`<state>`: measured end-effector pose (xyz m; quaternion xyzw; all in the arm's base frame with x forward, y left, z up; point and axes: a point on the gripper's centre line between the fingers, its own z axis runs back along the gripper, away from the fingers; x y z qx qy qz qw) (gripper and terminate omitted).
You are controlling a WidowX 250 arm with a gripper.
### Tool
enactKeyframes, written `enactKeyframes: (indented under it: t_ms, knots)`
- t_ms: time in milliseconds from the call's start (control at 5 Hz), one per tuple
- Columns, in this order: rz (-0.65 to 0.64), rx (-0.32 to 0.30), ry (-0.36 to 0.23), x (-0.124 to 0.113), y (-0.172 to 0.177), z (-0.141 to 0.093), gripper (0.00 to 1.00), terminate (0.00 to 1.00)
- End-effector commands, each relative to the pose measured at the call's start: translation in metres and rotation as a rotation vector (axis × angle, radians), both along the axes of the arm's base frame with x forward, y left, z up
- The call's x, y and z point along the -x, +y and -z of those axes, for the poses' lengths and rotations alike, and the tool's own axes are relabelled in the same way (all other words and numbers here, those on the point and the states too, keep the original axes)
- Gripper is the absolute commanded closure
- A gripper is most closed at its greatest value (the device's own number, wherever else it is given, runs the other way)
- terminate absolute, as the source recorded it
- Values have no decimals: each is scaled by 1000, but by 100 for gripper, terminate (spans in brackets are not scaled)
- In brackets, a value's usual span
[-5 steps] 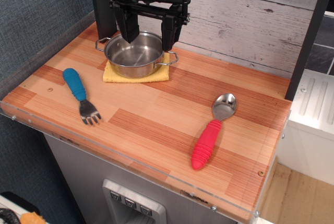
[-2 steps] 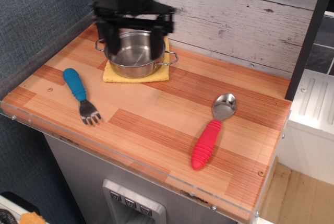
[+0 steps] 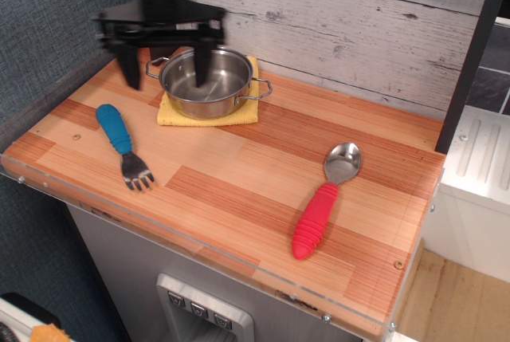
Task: Place the blue fork to the left of the red spoon
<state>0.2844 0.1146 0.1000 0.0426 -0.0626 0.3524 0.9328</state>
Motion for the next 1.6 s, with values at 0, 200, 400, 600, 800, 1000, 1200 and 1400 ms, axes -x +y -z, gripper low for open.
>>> enactKeyframes:
  t_ms: [0, 200, 400, 600, 800, 1000, 1200, 1400]
  knots:
    - [-62, -4, -46, 14, 36, 3, 0, 0]
    - [-92, 10, -63, 12, 47, 16, 0, 0]
    - [-144, 21, -39, 10, 54, 27, 0, 0]
    - [-234, 26, -63, 12, 63, 37, 0, 0]
    - [-284, 1, -51, 6, 62, 47, 0, 0]
    - [-306, 3, -37, 4, 64, 57, 0, 0]
    - [-349, 9, -76, 2, 66, 66, 0, 0]
    - [-369, 3, -60, 1, 67, 72, 0, 0]
